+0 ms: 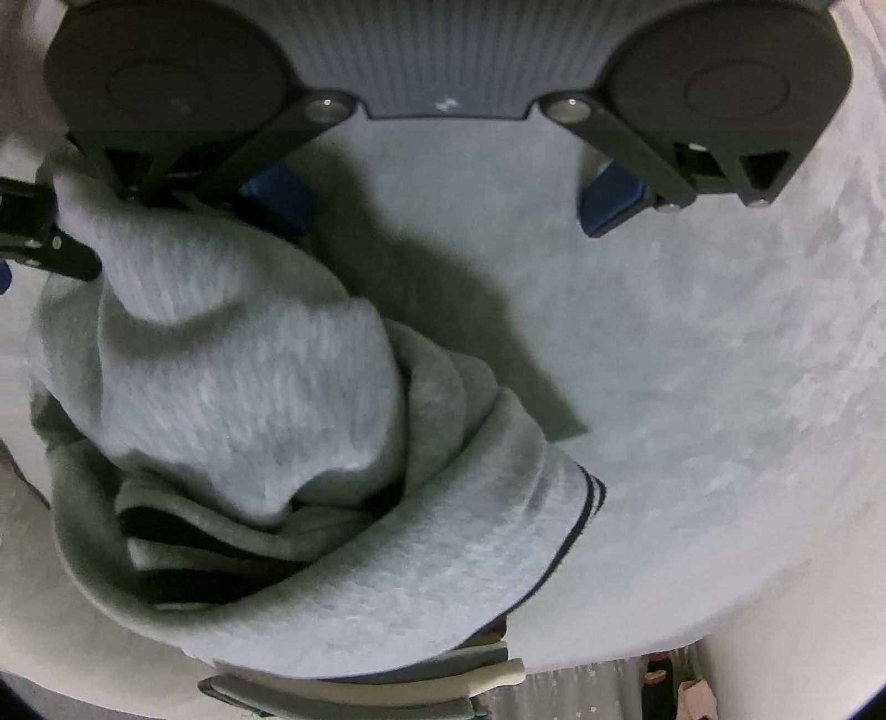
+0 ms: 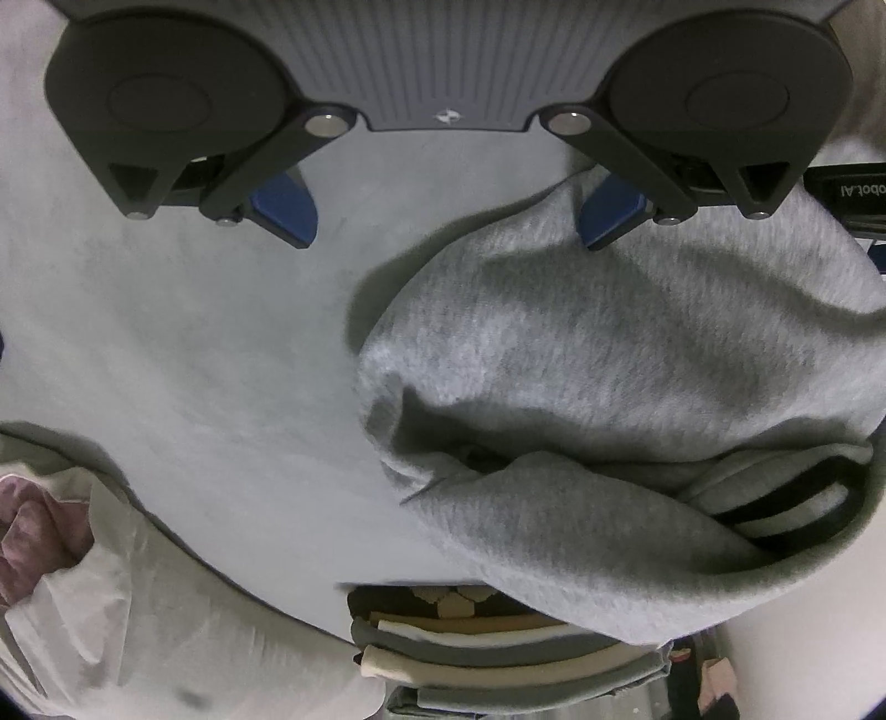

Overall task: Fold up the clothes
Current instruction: 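Move both open grippers toward the crumpled grey sweatshirt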

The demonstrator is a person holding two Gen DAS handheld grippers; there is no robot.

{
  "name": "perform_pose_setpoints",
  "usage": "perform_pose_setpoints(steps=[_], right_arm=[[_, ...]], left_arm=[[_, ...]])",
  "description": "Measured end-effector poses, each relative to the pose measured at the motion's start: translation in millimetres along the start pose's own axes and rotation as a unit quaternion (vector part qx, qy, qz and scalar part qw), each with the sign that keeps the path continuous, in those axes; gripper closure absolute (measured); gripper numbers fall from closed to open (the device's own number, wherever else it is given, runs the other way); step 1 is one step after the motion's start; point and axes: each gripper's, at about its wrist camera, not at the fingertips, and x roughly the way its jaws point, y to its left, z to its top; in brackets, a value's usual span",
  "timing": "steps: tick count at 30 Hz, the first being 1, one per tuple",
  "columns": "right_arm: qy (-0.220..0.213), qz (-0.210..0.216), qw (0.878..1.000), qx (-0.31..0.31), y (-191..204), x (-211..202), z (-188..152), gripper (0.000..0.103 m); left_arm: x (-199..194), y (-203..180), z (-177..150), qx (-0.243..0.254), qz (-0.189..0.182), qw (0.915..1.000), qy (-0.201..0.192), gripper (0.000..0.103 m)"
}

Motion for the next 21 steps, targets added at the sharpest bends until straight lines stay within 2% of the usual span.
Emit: perform_pose_setpoints(steps=[2,3,12,21], right_arm=[[-0.012,0.001,1.000,-0.012,2,-11,3,0.012],[-0.019,0.000,1.000,-0.020,3,-17,4,0.013],[-0.069,0.017,0.994,-0.085,33,-58,35,0.013],[-0.118,0.027,0.977,-0.173,89,-78,66,0.013]], left_arm=[[-11,6,1,-0.010,-0.005,0.9998,-0.014,0.000],[-17,9,2,-0.014,-0.005,0.9996,-0.022,0.000],[-42,38,12,-0.031,-0.005,0.9979,-0.056,0.000],[-45,58,9,-0.035,-0.016,0.9978,-0.054,0.000]])
